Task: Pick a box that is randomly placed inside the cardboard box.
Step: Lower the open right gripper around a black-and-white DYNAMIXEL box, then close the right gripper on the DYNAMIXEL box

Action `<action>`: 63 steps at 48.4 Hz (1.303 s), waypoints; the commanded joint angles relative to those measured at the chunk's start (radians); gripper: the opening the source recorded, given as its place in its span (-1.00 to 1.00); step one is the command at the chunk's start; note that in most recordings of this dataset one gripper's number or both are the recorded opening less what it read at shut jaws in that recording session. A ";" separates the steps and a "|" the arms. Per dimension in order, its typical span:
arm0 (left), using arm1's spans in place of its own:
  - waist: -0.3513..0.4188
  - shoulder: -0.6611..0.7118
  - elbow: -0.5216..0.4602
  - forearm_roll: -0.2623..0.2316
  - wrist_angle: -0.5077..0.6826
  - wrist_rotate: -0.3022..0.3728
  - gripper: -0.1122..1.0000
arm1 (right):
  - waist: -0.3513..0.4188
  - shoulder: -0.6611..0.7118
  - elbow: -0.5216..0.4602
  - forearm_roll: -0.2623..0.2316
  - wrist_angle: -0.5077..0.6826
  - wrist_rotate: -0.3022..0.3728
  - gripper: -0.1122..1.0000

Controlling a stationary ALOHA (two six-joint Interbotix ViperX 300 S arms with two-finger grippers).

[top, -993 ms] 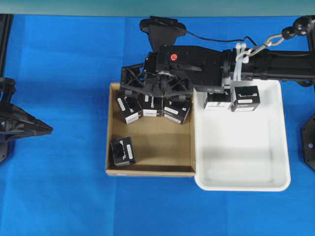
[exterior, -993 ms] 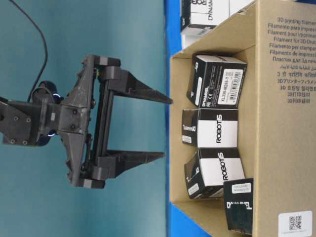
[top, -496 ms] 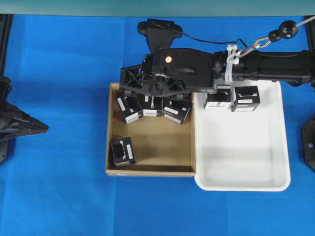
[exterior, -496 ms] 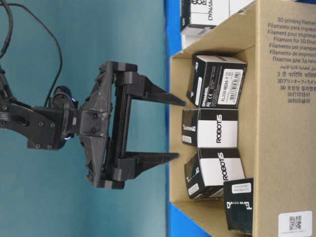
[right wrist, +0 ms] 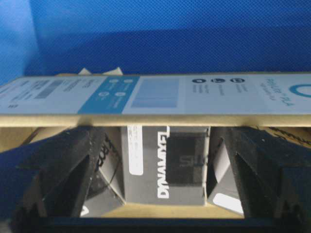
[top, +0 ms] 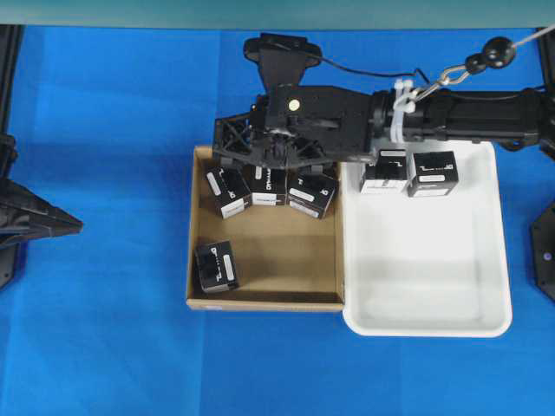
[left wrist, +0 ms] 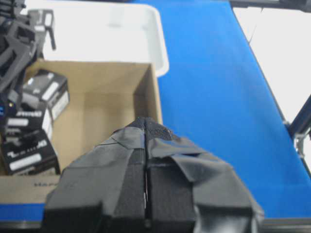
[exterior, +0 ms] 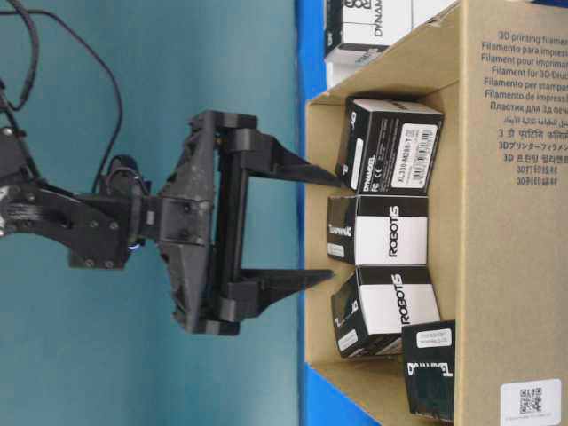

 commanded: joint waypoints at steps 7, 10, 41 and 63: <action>-0.003 -0.005 -0.021 0.003 0.018 0.002 -0.92 | 0.009 0.029 -0.011 -0.003 -0.002 0.012 0.95; -0.003 -0.008 -0.021 0.003 0.018 0.002 -0.92 | 0.012 0.032 -0.011 -0.003 0.000 0.012 0.94; -0.003 -0.023 -0.014 0.003 0.037 0.003 -0.92 | 0.031 0.049 -0.006 0.002 -0.006 0.075 0.91; -0.003 -0.092 -0.037 0.003 0.091 -0.021 -0.92 | 0.043 0.028 -0.011 0.023 -0.109 0.080 0.25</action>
